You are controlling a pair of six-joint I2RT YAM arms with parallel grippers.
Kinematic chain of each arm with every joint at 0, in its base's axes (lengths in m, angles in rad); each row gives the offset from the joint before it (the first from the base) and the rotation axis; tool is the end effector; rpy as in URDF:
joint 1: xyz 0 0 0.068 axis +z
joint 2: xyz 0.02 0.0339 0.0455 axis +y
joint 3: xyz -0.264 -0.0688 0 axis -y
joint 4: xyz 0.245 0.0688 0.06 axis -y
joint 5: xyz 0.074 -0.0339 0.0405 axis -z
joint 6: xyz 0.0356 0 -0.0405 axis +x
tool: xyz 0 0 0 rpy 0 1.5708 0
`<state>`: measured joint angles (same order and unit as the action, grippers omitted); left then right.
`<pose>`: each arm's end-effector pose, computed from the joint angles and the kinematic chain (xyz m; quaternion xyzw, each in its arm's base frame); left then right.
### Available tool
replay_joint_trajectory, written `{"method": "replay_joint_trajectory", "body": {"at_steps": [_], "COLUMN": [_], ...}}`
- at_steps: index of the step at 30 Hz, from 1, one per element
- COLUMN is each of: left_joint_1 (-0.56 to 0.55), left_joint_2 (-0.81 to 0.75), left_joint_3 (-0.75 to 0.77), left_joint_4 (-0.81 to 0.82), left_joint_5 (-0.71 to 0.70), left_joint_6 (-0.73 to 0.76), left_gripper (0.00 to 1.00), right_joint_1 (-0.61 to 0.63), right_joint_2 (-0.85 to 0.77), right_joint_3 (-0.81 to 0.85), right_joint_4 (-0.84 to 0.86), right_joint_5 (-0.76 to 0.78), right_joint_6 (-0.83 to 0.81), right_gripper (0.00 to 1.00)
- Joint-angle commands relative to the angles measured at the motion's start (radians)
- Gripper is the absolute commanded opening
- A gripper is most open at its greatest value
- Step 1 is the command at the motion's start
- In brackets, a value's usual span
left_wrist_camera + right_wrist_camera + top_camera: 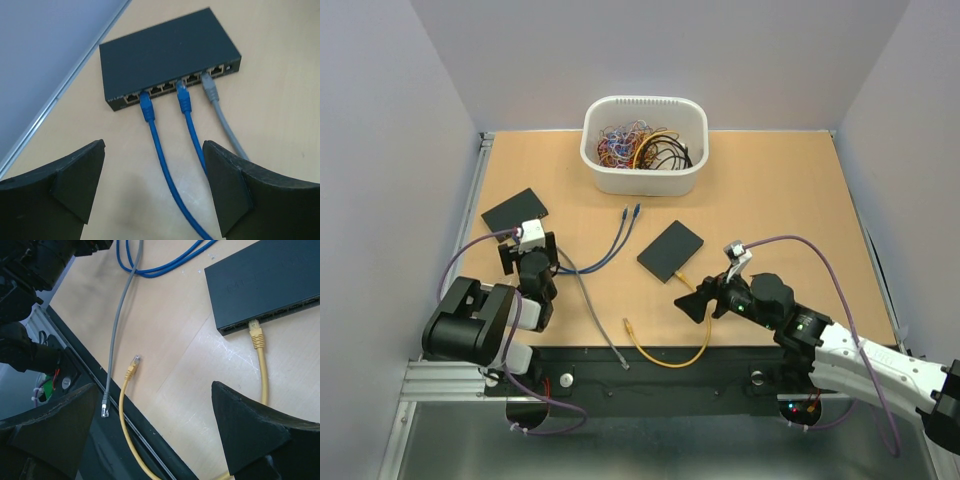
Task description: Insert the plug into the switch port
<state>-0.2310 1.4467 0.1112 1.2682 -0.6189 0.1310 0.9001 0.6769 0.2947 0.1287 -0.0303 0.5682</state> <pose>0.2048 -0.0270 0.1443 -0.0793 0.7219 0.1897 0.6608 0.1048 0.1338 0.2157 -0.1398 0.7783 0.4189 0.4463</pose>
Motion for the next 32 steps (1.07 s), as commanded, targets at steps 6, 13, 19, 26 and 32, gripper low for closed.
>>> {"method": "replay_joint_trajectory", "body": {"at_steps": [6, 13, 19, 26, 32], "left_joint_1": [0.065, 0.064, 0.064, 0.064, 0.064], "left_joint_2": [0.020, 0.032, 0.032, 0.032, 0.030], "left_joint_3": [0.087, 0.087, 0.088, 0.088, 0.088], "left_joint_4": [0.404, 0.405, 0.405, 0.405, 0.407], "left_joint_5": [0.131, 0.120, 0.127, 0.125, 0.127], "left_joint_6": [-0.044, -0.036, -0.036, -0.036, -0.036], "left_gripper": [0.88, 0.99, 0.99, 0.99, 0.99], "right_joint_1": [0.008, 0.008, 0.008, 0.008, 0.008], "right_joint_2": [0.032, 0.006, -0.043, -0.056, -0.054], "right_joint_3": [0.037, 0.038, 0.032, 0.041, 0.044], "right_joint_4": [0.017, 0.011, 0.012, 0.014, 0.025], "right_joint_5": [0.052, 0.101, 0.159, 0.239, 0.245], "right_joint_6": [-0.011, 0.042, 0.073, 0.098, 0.101], "right_gripper": [1.00, 1.00, 1.00, 1.00, 1.00]}}
